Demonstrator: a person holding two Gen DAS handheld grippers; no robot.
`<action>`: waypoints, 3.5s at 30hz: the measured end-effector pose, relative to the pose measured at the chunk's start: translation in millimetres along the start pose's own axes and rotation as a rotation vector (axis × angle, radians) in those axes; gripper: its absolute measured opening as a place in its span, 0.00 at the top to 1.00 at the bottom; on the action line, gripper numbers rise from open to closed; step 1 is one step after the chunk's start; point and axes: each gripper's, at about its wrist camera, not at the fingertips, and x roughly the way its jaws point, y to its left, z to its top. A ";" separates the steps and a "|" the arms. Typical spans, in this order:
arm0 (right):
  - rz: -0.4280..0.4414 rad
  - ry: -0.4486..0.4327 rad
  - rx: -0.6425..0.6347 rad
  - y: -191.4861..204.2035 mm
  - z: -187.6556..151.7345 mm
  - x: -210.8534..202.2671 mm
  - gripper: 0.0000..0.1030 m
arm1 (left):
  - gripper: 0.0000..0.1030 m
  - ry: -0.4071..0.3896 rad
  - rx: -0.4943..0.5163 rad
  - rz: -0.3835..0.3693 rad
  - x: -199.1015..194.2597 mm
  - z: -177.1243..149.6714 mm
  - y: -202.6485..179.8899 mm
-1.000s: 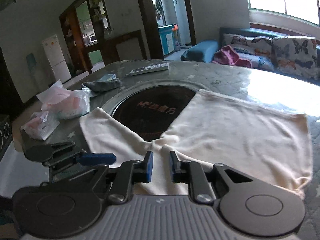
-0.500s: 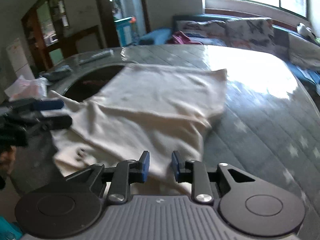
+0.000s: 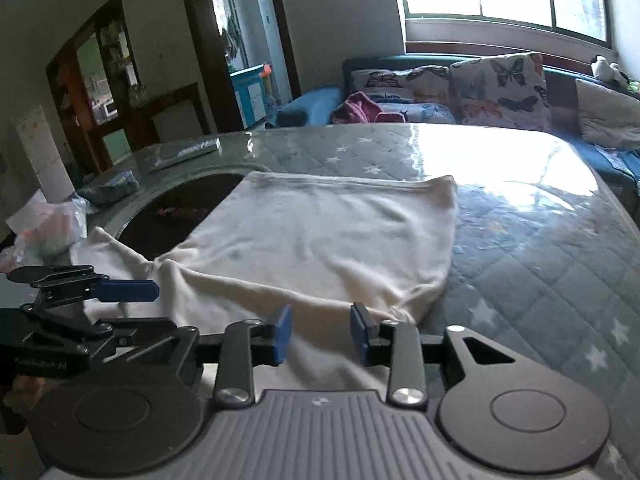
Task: Fold clothes
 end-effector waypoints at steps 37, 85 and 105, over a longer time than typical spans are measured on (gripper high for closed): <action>0.010 0.018 -0.108 39.6 -18.5 8.2 0.36 | 0.33 -0.062 -0.357 0.615 -68.3 -22.2 133.9; -0.077 -0.110 0.063 -1.7 -42.5 -53.4 0.33 | 0.92 -0.187 -0.228 -0.171 -44.6 70.3 -20.8; -0.102 -0.133 0.091 -18.0 -38.5 -67.1 0.41 | 0.61 0.001 -0.119 -0.197 -2.0 27.6 -35.7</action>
